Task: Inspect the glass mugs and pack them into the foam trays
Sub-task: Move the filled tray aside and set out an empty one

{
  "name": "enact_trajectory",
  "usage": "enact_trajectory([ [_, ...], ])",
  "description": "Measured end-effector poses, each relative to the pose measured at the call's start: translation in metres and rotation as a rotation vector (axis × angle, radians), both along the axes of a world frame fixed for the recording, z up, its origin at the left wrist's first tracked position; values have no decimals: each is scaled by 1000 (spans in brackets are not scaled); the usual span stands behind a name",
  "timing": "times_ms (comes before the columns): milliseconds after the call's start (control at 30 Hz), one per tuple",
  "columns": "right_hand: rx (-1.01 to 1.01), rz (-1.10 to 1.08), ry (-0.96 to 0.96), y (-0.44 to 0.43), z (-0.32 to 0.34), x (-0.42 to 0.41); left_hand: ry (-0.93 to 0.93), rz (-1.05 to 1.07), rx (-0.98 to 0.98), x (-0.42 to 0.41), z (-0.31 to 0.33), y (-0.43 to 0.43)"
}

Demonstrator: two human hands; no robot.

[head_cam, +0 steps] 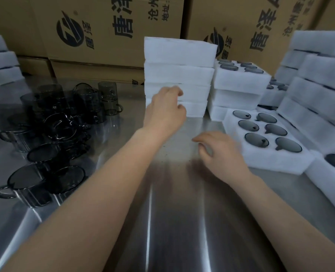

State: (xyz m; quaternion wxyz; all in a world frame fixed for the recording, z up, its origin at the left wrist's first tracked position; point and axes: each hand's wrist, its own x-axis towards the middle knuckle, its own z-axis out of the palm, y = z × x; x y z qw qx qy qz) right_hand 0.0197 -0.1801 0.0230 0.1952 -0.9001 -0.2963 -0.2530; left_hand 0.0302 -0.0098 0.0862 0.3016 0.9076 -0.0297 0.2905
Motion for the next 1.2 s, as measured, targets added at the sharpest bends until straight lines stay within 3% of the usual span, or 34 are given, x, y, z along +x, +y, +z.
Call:
enact_trajectory([
  [133, -92, -20, 184, 2, -14, 8, -59, 51, 106, 28, 38, 7],
  [433, -154, -57, 172, 5, -23, 17, -84, 131, 292, 87, 101, 23],
  [767, -147, -60, 198, 5, -23, 18, 177, 119, 325, 142, 101, 53],
  [967, -157, -70, 209, 4, -22, 19, 32, 170, 379, 142, 88, 54],
  [1200, -154, -65, 215, 3, -22, 19, -171, 174, 304, 119, 86, 45],
])
